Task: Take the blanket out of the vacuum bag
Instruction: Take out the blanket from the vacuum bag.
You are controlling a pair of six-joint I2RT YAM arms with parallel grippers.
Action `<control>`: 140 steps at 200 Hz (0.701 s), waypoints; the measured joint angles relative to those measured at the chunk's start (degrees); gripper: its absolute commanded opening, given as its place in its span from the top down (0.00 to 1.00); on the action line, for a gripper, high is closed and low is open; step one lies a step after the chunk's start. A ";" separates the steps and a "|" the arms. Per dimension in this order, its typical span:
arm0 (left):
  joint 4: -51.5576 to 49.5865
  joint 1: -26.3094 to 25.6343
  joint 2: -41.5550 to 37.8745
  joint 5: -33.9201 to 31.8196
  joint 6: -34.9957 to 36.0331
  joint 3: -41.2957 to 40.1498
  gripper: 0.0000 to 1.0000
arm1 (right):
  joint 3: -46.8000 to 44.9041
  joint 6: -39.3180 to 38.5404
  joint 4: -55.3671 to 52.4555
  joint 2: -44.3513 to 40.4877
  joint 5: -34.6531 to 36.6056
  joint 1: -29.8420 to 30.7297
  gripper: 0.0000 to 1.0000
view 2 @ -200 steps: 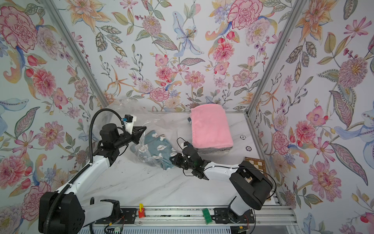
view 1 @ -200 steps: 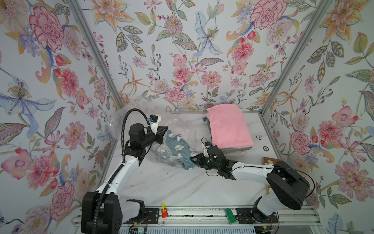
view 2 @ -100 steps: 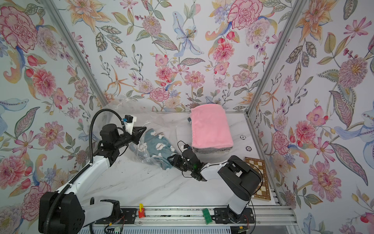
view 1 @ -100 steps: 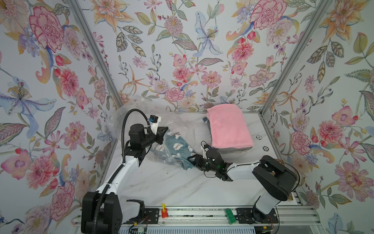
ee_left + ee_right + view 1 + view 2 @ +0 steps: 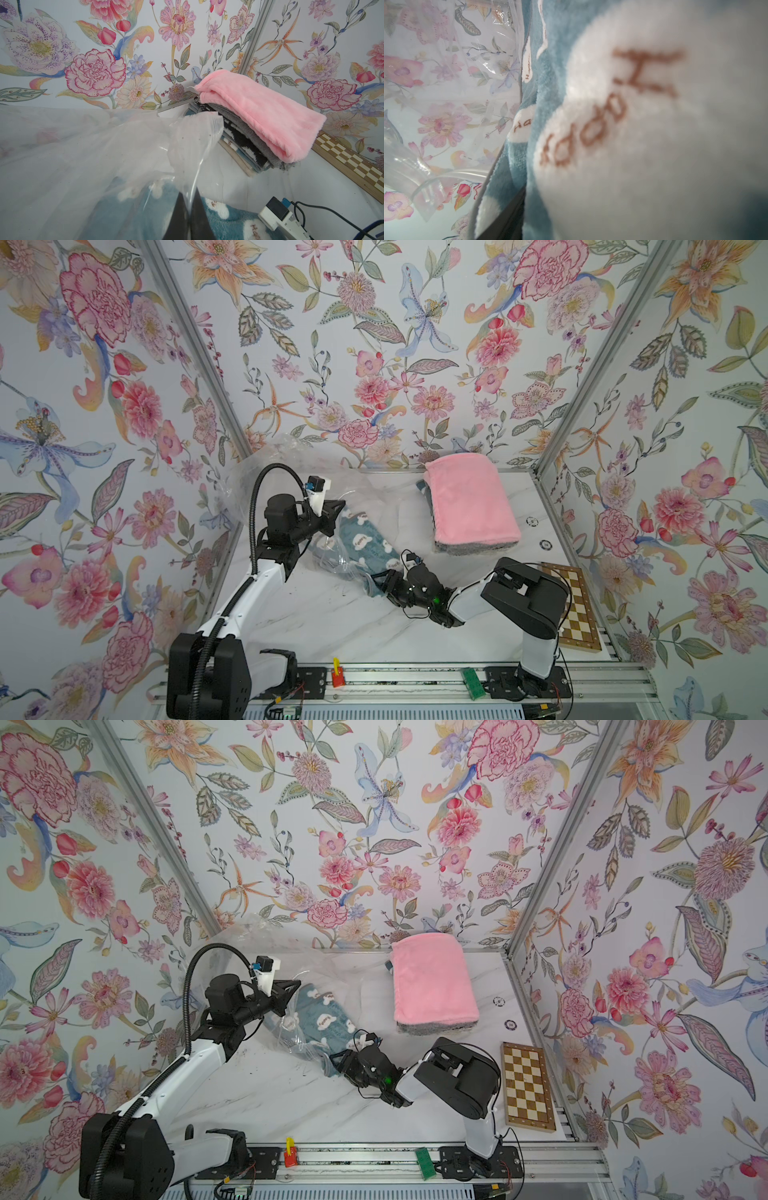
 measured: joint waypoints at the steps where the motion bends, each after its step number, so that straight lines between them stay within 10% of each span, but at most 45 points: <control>1: 0.02 0.00 0.00 0.00 0.00 -0.02 1.00 | 0.00 0.09 0.13 0.09 0.07 0.04 0.38; 98: 0.31 0.02 0.00 0.02 -0.39 -0.07 1.00 | 1.46 5.44 8.26 2.73 4.13 -0.15 0.99; 140: 0.63 0.00 0.00 0.02 -0.37 -0.07 1.00 | 1.33 3.15 5.25 -3.87 3.08 -1.70 1.00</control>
